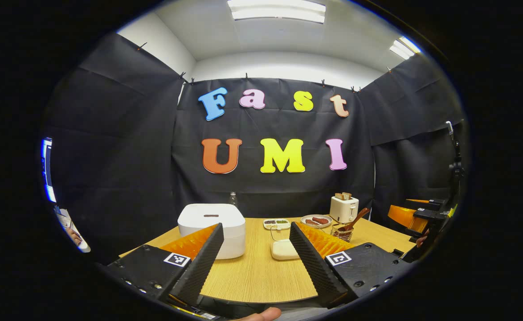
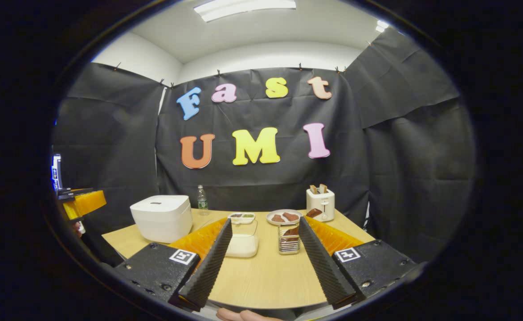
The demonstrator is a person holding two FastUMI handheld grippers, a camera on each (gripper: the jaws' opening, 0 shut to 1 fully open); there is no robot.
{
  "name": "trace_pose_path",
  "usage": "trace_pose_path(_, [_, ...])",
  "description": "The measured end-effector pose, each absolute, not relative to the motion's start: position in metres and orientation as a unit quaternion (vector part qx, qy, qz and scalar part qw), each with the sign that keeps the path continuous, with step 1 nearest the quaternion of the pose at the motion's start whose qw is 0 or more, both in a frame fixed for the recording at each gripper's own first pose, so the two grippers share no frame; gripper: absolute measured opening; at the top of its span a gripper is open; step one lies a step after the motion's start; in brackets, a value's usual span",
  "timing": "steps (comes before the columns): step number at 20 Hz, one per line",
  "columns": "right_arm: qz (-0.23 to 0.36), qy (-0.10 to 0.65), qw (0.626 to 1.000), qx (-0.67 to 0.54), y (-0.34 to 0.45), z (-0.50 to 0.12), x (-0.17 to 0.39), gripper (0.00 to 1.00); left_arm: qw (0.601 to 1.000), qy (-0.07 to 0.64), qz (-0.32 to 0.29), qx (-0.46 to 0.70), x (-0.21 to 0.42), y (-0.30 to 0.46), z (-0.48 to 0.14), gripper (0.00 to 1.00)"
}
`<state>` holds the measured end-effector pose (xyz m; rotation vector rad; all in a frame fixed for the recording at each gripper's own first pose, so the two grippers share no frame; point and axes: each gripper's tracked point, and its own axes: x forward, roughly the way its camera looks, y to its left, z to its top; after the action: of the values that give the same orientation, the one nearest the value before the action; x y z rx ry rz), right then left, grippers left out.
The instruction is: Close the left gripper, press the button to open the rice cooker; take a wooden spoon from the chopstick holder with the right hand, scoop a spoonful of rice and pour it into the rice cooker, then put the wooden spoon back into the chopstick holder.
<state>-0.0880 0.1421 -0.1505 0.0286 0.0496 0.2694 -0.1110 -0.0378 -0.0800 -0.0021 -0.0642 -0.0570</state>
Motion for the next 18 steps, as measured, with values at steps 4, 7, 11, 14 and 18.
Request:
trace_pose_path(4, [0.138, 0.013, 0.99, 0.011, 0.144, -0.145, -0.086, 0.98, 0.999, -0.035, -0.034, 0.0, -0.112, -0.042, -0.079, 0.95])
trace_pose_path(7, [0.147, 0.002, 0.989, 0.008, 0.151, -0.139, -0.085, 0.98, 0.999, -0.038, -0.032, 0.006, -0.111, -0.042, -0.078, 0.95])
trace_pose_path(11, [0.155, -0.005, 0.988, 0.005, 0.159, -0.136, -0.083, 0.98, 0.999, -0.038, -0.032, 0.008, -0.111, -0.039, -0.082, 0.95])
trace_pose_path(14, [0.16, -0.003, 0.987, 0.004, 0.167, -0.138, -0.082, 0.98, 0.999, -0.038, -0.028, -0.001, -0.112, -0.031, -0.082, 0.95])
trace_pose_path(18, [0.159, -0.013, 0.987, -0.011, 0.168, -0.136, -0.084, 0.98, 0.999, -0.036, -0.024, -0.015, -0.112, -0.027, -0.083, 0.95])
